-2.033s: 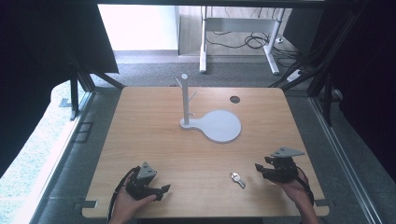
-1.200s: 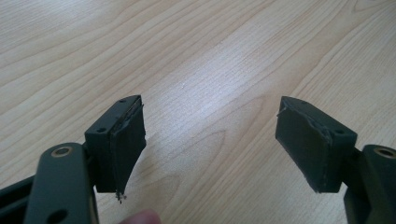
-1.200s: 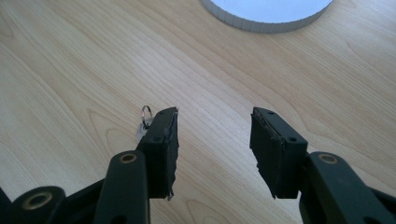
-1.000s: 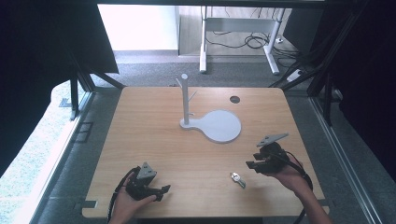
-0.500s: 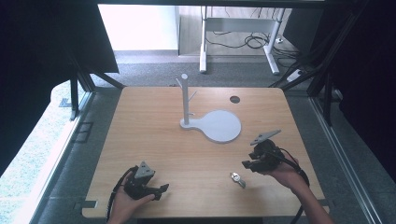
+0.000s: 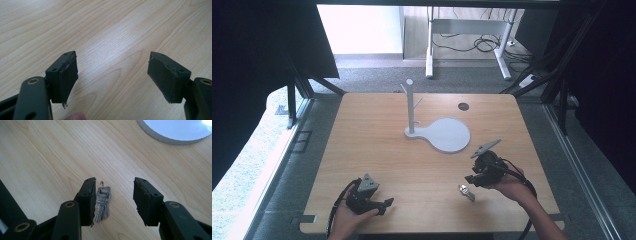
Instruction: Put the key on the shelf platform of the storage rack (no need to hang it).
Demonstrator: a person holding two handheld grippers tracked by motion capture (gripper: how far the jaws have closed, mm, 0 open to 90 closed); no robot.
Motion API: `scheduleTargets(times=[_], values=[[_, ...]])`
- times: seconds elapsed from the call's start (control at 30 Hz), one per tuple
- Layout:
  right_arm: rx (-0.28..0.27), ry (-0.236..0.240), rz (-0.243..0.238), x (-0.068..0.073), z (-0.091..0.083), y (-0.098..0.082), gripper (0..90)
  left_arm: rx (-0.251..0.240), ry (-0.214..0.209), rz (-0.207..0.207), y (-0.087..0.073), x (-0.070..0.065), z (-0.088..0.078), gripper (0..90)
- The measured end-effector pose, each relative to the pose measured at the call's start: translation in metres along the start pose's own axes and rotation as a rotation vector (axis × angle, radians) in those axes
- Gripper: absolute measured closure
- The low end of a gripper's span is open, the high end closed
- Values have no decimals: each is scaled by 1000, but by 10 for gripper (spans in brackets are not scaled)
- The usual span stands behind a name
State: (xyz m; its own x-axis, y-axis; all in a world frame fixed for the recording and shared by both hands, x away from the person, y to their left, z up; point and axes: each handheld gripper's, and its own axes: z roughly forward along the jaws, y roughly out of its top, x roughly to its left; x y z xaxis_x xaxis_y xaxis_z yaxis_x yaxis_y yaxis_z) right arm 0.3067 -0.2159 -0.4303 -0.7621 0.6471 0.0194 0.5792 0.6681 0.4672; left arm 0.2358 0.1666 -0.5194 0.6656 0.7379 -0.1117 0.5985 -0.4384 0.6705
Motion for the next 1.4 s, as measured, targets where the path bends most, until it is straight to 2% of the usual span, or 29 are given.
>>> scheduleTargets(times=[0.2,0.7,0.87,1.17,1.4], values=[[7,3,-9,3,4,3,559,0,-2,1,0,1,0,246],[115,53,-33,15,33,7,611,-2,-1,-7,-1,4,-1,245],[155,63,-24,15,45,7,649,3,-4,-8,-2,4,0,245],[208,44,-6,15,62,11,701,-2,-2,-10,-2,4,-2,245],[224,36,5,13,69,13,745,-2,1,-9,-2,5,-3,245]])
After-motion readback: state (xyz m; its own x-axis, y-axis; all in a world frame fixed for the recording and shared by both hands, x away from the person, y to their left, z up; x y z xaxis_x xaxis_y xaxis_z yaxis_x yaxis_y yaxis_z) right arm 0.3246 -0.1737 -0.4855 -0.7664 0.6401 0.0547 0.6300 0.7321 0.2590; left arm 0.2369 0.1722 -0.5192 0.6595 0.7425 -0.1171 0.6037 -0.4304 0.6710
